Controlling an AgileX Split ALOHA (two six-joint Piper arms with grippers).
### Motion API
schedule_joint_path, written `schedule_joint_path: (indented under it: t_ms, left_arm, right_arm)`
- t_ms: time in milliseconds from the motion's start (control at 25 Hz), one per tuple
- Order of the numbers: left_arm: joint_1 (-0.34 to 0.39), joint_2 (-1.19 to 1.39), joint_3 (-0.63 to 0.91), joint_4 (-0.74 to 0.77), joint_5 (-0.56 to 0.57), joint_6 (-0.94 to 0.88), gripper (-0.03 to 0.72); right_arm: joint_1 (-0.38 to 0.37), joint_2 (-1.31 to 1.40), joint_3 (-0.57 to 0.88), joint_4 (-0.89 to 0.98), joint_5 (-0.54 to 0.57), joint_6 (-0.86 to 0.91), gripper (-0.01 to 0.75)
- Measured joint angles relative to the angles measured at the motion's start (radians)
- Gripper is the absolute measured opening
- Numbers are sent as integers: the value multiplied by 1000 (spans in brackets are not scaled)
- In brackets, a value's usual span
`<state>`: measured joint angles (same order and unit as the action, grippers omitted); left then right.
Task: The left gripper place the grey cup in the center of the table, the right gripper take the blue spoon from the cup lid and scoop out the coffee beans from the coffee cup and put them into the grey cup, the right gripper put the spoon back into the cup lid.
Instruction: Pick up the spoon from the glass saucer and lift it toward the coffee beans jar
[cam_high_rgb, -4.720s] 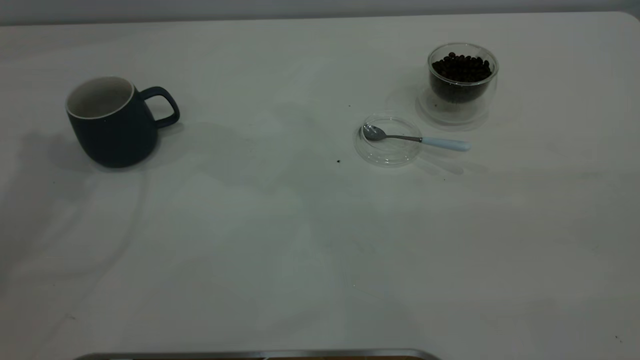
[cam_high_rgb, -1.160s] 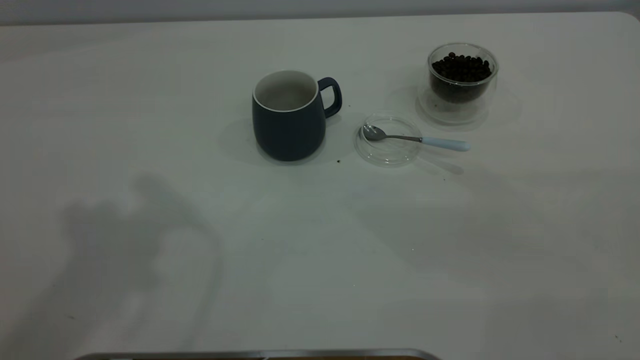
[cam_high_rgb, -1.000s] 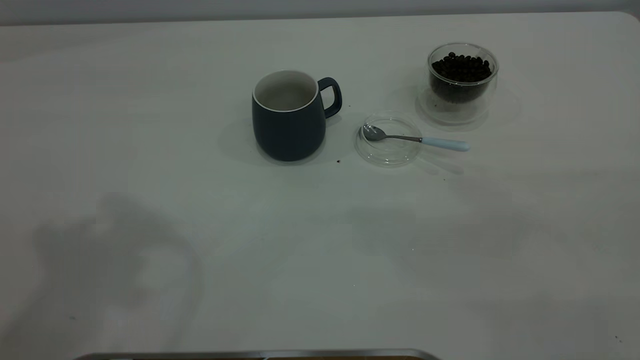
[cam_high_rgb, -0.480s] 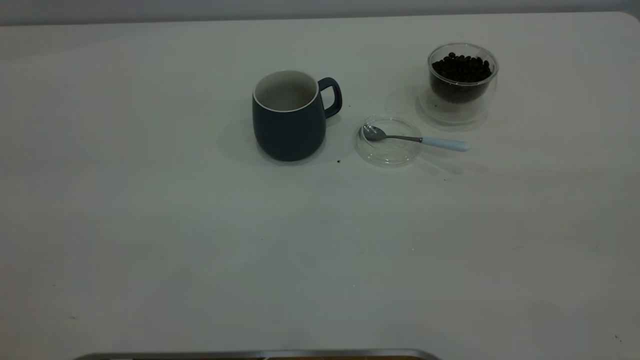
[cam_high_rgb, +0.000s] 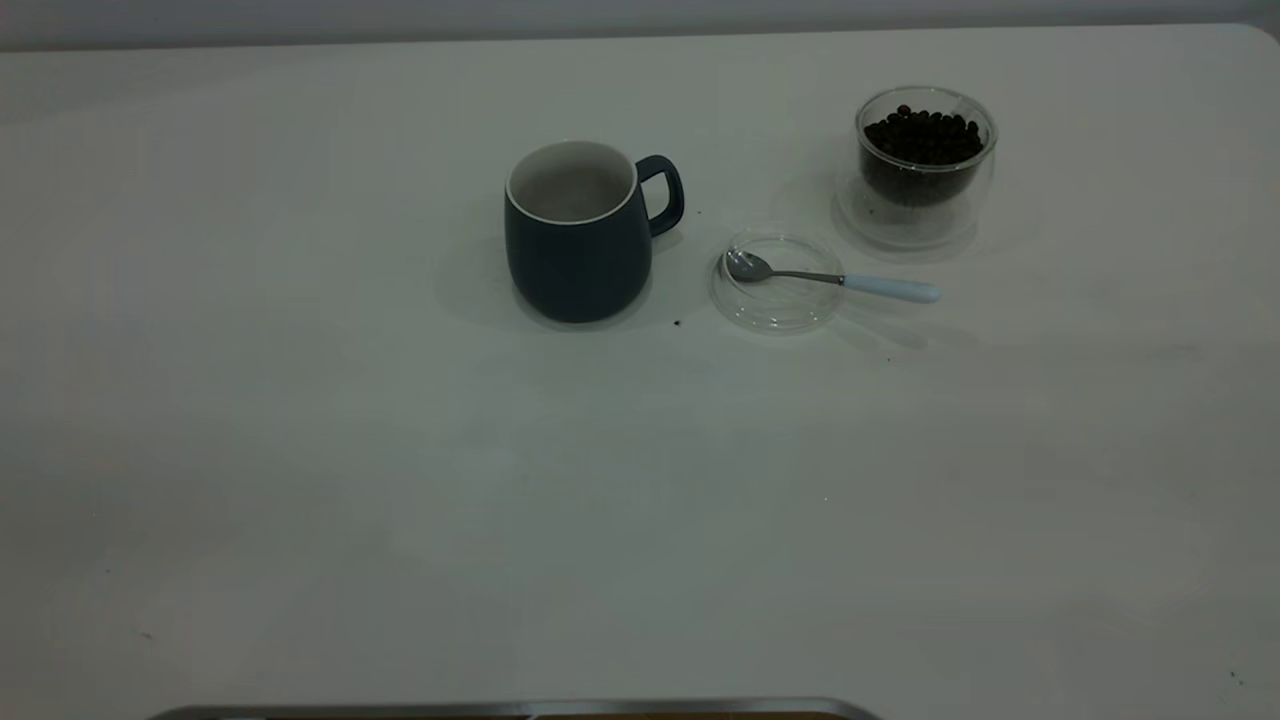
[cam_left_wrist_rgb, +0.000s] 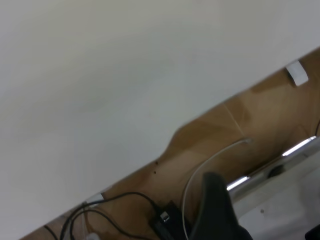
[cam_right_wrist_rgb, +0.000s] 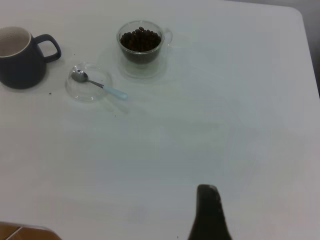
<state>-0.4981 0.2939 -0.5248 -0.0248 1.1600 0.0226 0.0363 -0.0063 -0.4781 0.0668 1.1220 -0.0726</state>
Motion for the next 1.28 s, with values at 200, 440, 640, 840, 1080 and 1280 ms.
schedule_joint_path:
  t_ms: [200, 440, 640, 840, 1080, 1280]
  left_arm:
    - [0, -33, 38, -1, -27, 1, 592]
    - [0, -34, 39, -1, -33, 1, 592]
    - [0, -34, 39, -1, -33, 1, 592]
    - [29, -55, 40, -2, -36, 2, 592]
    - [258, -150, 42, -2, -37, 1, 592]
    - [431, -286, 42, -2, -34, 1, 592]
  right_arm:
    - [0, 0, 0, 0, 0, 0, 590]
    - [0, 0, 0, 0, 0, 0, 590]
    - [0, 0, 0, 0, 0, 0, 590]
    - [0, 0, 0, 0, 0, 0, 590]
    - [0, 0, 0, 0, 0, 0, 590]
    - [0, 0, 0, 0, 0, 0, 590]
